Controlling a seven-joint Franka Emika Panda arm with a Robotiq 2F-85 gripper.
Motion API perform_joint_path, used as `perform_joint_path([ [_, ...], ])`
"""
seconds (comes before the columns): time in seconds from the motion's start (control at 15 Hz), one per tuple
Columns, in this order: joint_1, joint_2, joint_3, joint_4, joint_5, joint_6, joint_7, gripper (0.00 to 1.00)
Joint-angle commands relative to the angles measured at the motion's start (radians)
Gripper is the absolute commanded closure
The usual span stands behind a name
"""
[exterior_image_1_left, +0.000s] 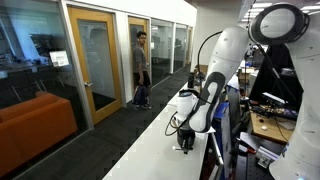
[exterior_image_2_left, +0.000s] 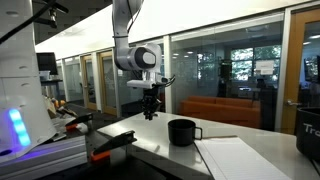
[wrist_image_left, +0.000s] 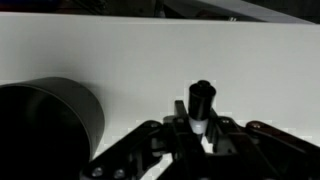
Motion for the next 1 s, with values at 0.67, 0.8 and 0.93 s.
perform_joint_path([
  [0.67,0.028,0.293,-0.031,0.234,-0.062,0.052,0.011,0.95],
  [0.8,0.036,0.301,-0.033,0.251,-0.061,0.057,0.020,0.95],
  [0.93,0.043,0.299,-0.034,0.259,-0.061,0.053,0.024,0.55],
])
